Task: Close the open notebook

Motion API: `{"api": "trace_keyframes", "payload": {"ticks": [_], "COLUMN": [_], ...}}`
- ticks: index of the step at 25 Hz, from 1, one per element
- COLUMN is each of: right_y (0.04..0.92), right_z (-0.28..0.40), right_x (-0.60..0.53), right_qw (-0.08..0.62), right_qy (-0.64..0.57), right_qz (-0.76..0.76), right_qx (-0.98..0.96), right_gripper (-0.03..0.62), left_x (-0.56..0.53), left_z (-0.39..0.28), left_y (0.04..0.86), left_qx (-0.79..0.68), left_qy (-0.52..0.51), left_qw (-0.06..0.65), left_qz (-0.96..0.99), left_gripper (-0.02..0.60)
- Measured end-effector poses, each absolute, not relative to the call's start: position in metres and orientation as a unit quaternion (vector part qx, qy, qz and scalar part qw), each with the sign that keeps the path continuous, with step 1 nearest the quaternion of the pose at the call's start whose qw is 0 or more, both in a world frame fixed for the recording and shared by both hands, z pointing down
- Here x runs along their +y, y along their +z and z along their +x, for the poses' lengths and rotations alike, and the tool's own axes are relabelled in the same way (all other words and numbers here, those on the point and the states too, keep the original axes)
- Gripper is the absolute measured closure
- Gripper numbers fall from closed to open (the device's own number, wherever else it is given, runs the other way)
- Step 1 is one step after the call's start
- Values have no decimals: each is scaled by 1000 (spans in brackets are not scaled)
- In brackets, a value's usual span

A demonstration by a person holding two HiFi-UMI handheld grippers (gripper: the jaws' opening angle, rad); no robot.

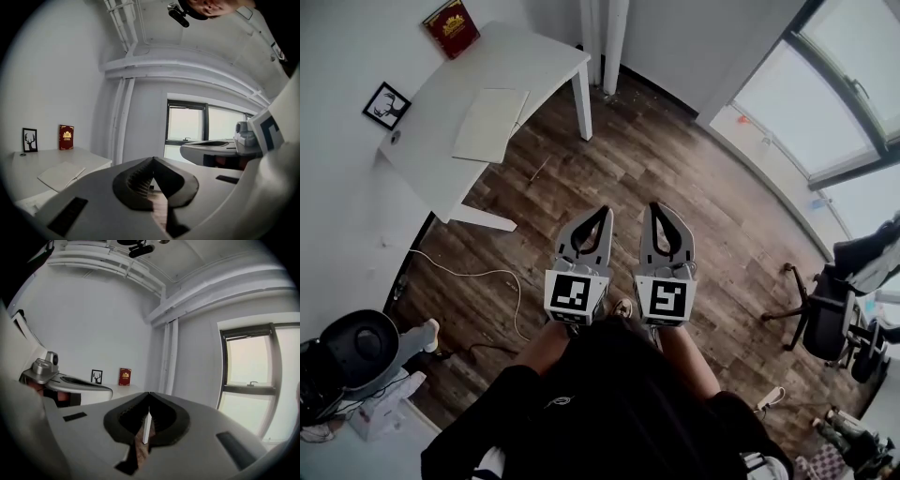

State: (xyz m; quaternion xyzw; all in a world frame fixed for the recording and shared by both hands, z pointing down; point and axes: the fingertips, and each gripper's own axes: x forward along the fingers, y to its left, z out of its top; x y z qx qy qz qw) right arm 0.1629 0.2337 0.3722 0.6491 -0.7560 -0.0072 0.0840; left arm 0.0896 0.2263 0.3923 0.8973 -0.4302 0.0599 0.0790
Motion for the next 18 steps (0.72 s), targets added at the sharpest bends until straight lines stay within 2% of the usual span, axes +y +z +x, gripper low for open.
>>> {"api": "trace_keyframes", "payload": {"ticks": [18], "right_y": [367], "right_z": [-29], "right_x": [94], "right_qw": [124], "right_qy": [-48], "right_qz": [538], "right_qx": [-833], "right_gripper": [572], "left_x": [99], "left_z": [-87], "left_y": [406], "left_qx": [-529], "left_qy": [35], "left_qw": [119], "left_qz": [840], "left_gripper": [578]}}
